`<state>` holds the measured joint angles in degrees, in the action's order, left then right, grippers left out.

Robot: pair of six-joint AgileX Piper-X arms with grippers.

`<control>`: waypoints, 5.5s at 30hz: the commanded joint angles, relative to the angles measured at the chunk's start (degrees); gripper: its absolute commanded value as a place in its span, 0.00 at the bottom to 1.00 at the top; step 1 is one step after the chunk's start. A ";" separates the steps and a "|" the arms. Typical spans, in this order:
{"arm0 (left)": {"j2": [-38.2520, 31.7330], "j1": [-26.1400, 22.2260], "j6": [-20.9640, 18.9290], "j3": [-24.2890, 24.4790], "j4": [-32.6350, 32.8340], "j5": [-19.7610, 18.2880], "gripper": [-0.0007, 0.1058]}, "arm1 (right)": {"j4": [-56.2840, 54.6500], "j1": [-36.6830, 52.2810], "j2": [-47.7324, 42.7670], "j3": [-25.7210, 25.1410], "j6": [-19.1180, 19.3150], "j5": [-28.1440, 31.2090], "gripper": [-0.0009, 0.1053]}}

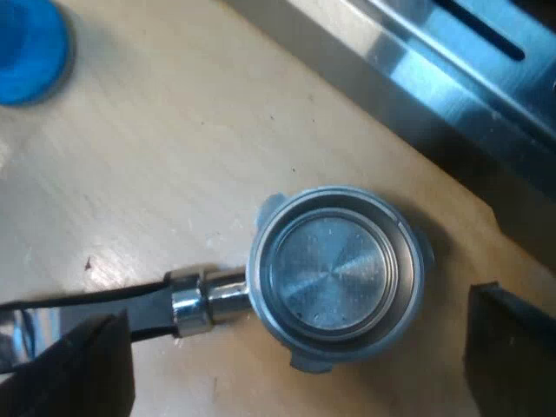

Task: Put the handle in the coffee machine

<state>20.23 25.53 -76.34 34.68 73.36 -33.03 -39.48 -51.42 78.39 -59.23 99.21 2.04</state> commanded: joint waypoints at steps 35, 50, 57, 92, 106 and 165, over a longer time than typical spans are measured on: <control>0.18 0.28 -0.04 0.30 0.02 0.24 0.43 | 4.95 3.25 13.24 -0.11 4.95 -3.60 0.74; 0.18 0.28 -0.04 0.30 0.02 0.24 0.43 | 4.54 3.25 9.72 -0.11 -1.99 -3.60 0.01; 0.18 0.28 3.48 0.30 -0.86 0.24 0.43 | 0.97 3.15 4.96 -0.11 -11.67 -3.39 0.01; 12.34 0.28 7.90 -3.88 -18.16 4.71 0.46 | -8.81 -2.28 0.13 -8.59 -24.69 -2.03 0.01; 14.78 0.28 9.40 -3.88 -18.50 4.03 0.46 | -5.72 -2.28 0.13 -8.59 -27.43 -2.03 0.01; 17.62 0.28 17.87 -8.55 -28.38 7.95 0.41 | -5.39 -2.28 0.13 -8.59 -30.04 -3.39 0.01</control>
<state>38.14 25.53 -58.45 25.90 44.80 -25.35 -46.07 -53.79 79.47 -66.95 69.39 -0.51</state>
